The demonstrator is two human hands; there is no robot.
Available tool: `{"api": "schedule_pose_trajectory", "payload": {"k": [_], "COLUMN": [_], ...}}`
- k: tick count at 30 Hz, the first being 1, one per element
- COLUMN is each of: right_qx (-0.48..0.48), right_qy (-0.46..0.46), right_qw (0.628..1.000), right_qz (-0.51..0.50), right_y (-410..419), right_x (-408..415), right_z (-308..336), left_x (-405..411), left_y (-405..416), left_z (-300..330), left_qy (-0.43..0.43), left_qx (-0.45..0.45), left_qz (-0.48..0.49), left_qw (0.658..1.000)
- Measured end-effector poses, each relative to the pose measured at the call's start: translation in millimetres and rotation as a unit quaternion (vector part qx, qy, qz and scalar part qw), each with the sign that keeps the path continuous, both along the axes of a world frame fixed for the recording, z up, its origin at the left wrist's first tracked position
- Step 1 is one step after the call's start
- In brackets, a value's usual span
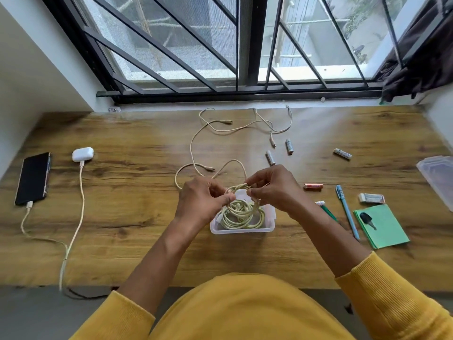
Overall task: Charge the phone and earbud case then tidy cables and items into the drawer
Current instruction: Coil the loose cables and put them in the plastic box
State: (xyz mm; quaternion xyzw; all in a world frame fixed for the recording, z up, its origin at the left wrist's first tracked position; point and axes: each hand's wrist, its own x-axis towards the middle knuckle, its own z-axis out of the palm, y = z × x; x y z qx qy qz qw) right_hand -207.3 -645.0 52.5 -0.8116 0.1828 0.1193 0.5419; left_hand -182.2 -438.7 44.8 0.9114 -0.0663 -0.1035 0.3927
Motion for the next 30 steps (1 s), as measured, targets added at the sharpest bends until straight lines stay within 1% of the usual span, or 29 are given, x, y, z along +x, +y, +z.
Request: {"api": "schedule_pose_trajectory", "payload": {"k": [2, 4, 8, 11, 15, 18, 20, 25, 30], "right_qx": [-0.1, -0.188, -0.267, -0.317, -0.362, -0.394, -0.414, -0.41, -0.402], "right_qy": [-0.011, -0.026, -0.038, -0.042, -0.054, -0.061, -0.056, -0.035, -0.025], "right_qw": [0.995, 0.981, 0.961, 0.943, 0.923, 0.908, 0.895, 0.88, 0.877], "right_qz": [0.016, 0.038, 0.061, 0.095, 0.116, 0.126, 0.154, 0.238, 0.263], "right_y": [-1, 0, 6, 11, 15, 18, 21, 21, 21], "right_x": [-5, -10, -14, -17, -18, -18, -19, -23, -27], "right_z": [-4, -3, -6, -11, -16, -17, -16, -8, -6], "left_x": [-8, -14, -21, -22, -23, -23, -23, -24, -23], "left_y": [-9, -16, -23, -24, -29, -29, -28, -30, -29], "left_z": [-5, -10, -19, -24, -30, -34, -36, -40, -40], "left_qy": [-0.005, -0.009, -0.018, -0.034, -0.08, -0.099, -0.111, -0.155, -0.175], "left_qx": [0.034, 0.057, 0.084, 0.114, 0.172, 0.175, 0.18, 0.2, 0.213], "left_qz": [-0.01, -0.015, -0.004, -0.017, -0.052, -0.057, -0.061, -0.068, -0.085], "left_qw": [0.999, 0.998, 0.996, 0.993, 0.98, 0.978, 0.976, 0.965, 0.958]}}
